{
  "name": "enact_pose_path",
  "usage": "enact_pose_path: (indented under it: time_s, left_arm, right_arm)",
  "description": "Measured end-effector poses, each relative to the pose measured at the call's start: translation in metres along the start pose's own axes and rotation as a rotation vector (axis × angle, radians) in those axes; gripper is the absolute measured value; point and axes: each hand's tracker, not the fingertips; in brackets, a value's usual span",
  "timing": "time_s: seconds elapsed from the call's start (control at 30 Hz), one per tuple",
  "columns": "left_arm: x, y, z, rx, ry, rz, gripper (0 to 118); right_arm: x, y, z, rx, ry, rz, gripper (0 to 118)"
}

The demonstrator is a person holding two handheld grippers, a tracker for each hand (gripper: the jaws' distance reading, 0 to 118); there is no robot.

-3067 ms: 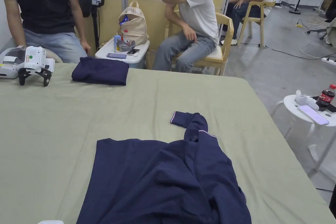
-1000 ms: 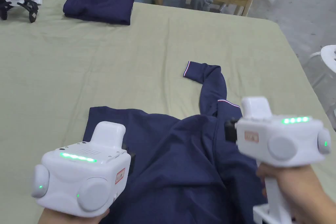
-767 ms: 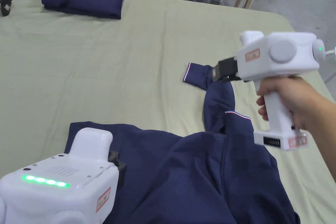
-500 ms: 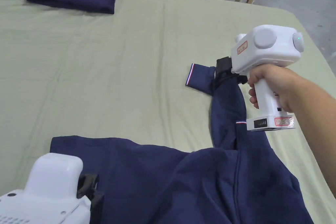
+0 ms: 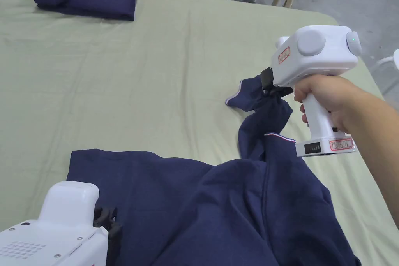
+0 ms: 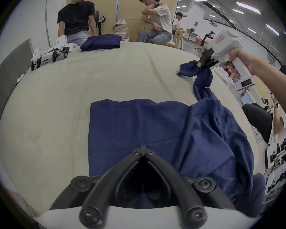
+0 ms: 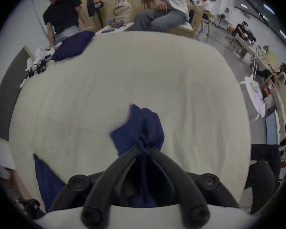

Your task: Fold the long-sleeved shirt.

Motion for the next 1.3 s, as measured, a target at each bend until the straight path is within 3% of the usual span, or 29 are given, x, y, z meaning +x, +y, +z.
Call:
enact_pose_path:
  time_s: [0.13,0.2,0.33,0.43,0.5,0.6,0.67,0.83,0.9,1.0,1.07,1.23,1.27,1.3]
  left_arm:
    - [0.016,-0.013,0.032,0.011,-0.015,-0.007,0]
    - [0.025,-0.022,0.049,0.021,-0.032,-0.011,0]
    - [0.044,-0.045,0.087,0.046,-0.055,-0.048,0]
    - [0.058,-0.064,0.116,0.065,-0.06,-0.072,0]
    - [0.061,-0.076,0.129,0.072,-0.067,-0.074,0]
    - [0.066,-0.097,0.143,0.068,-0.075,-0.077,0]
    - [0.069,-0.109,0.147,0.056,-0.077,-0.087,0]
    - [0.07,-0.133,0.145,0.021,-0.072,-0.097,0]
    - [0.07,-0.139,0.146,0.012,-0.072,-0.104,0]
    - [0.072,-0.141,0.149,0.0,-0.062,-0.118,0]
    - [0.072,-0.141,0.151,-0.002,-0.051,-0.126,0]
    - [0.064,-0.143,0.15,0.055,-0.017,-0.144,0]
    - [0.063,-0.144,0.152,0.067,-0.012,-0.152,0]
    - [0.061,-0.145,0.153,0.075,-0.012,-0.153,0]
  right_arm:
    - [0.0,-0.025,0.066,0.081,-0.048,0.062,6]
    - [-0.001,-0.053,0.107,0.132,-0.025,0.021,6]
    - [-0.014,-0.126,0.177,0.19,-0.093,0.091,7]
    - [-0.024,-0.186,0.21,0.225,-0.11,0.08,6]
    - [-0.03,-0.227,0.223,0.254,-0.096,0.029,7]
    - [-0.043,-0.291,0.221,0.259,-0.101,-0.054,7]
    - [-0.053,-0.328,0.205,0.234,-0.098,-0.045,7]
    - [-0.061,-0.393,0.132,-0.012,-0.067,-0.157,7]
    - [-0.058,-0.403,0.114,-0.069,-0.045,-0.164,9]
    - [-0.047,-0.402,0.119,-0.079,-0.005,-0.187,27]
    - [-0.042,-0.395,0.146,-0.035,-0.002,-0.203,48]
    - [-0.055,-0.401,0.241,0.23,-0.001,-0.077,62]
    - [-0.059,-0.408,0.255,0.283,0.008,-0.065,87]
    - [-0.062,-0.417,0.265,0.329,0.027,-0.064,102]
